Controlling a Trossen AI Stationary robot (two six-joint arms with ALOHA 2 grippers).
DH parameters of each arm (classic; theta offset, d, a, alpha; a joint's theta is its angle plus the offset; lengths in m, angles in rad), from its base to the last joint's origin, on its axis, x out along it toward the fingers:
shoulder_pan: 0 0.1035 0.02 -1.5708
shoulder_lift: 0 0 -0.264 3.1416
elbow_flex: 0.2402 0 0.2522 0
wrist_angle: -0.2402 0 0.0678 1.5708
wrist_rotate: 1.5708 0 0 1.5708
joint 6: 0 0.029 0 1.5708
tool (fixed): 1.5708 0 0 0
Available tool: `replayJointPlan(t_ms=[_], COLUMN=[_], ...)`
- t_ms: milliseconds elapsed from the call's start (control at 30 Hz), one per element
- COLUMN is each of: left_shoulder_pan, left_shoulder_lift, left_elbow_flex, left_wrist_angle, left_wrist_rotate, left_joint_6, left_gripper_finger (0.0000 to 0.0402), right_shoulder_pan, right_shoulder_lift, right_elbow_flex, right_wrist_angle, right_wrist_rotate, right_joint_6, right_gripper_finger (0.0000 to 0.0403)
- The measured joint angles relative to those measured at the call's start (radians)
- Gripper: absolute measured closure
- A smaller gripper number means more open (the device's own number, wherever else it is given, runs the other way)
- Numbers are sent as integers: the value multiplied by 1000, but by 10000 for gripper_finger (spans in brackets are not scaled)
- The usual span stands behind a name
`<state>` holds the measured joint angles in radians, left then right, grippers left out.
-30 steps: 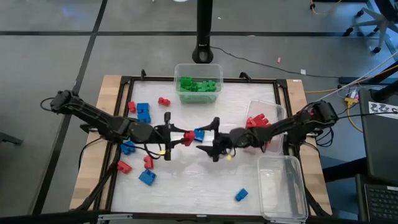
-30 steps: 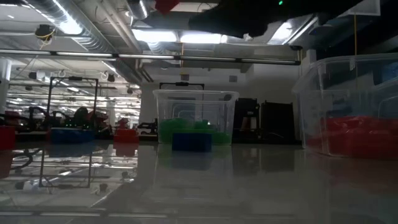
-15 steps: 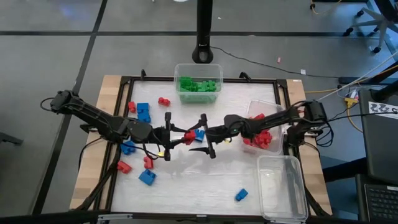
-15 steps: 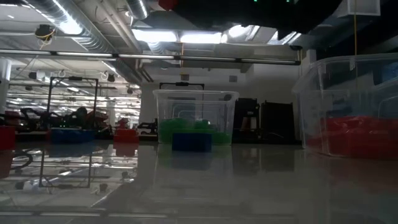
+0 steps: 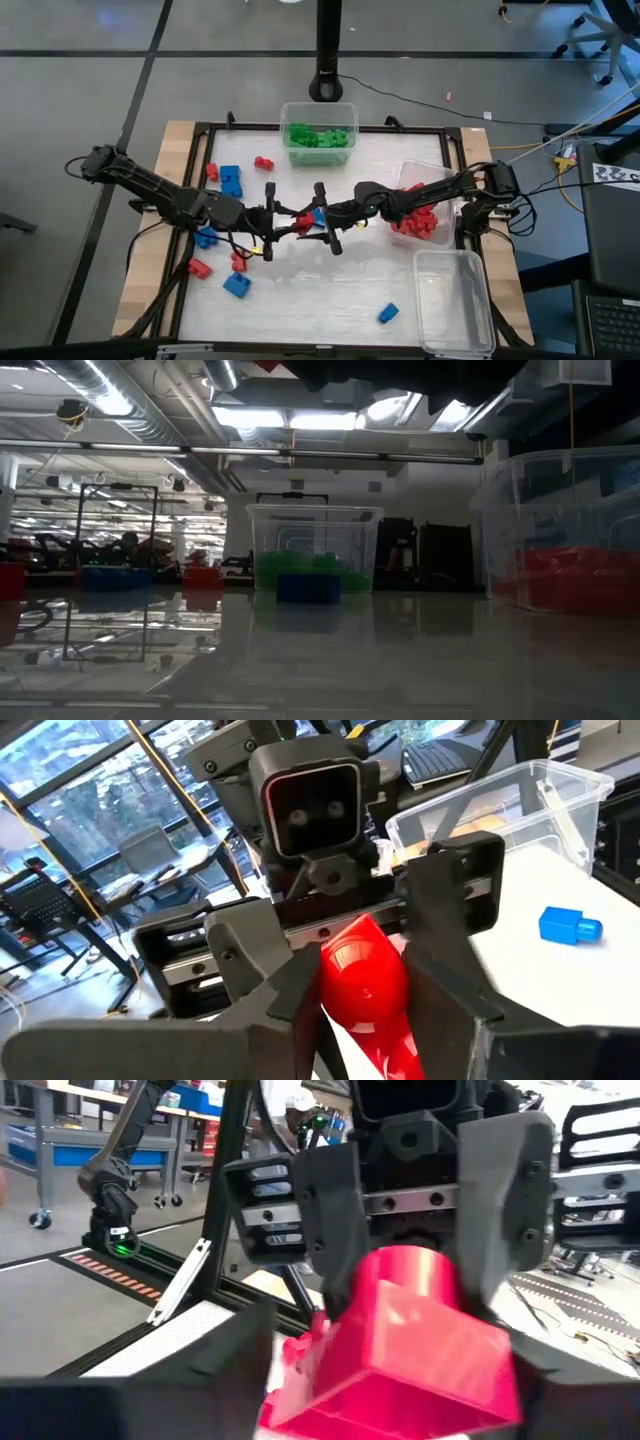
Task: Sort blocks
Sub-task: Put the red game piece into the middle right transparent bin
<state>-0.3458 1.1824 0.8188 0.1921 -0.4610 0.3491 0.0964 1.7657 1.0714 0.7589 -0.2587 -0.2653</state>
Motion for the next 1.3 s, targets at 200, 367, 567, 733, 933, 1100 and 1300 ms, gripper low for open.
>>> replayJointPlan(t_ms=[200,367,567,733,933,1100,1300], left_shoulder_pan=[-1,0,-9,-21,-21,-20,-1], left_shoulder_lift=[1,-5,-85,-171,-184,-178,-178], left_elbow_flex=[0,0,0,0,-57,-167,-254], left_wrist_angle=[2,16,-89,-318,-565,-570,-557], left_wrist_rotate=[11,13,-1,-2,0,3,3], left_joint_6=[-29,-106,-188,-329,-553,-662,-734], left_gripper_finger=[287,244,181,168,167,167,167], right_shoulder_pan=[0,1,3,3,3,3,2], right_shoulder_lift=[0,-2,-78,-208,-411,-557,-649], right_elbow_flex=[0,0,0,0,0,0,0], right_wrist_angle=[0,-8,-179,-448,-873,-1217,-1655], right_wrist_rotate=[13,21,83,230,502,722,863], right_joint_6=[-18,-81,-148,-211,-204,-68,221], right_gripper_finger=[263,263,263,263,263,263,257])
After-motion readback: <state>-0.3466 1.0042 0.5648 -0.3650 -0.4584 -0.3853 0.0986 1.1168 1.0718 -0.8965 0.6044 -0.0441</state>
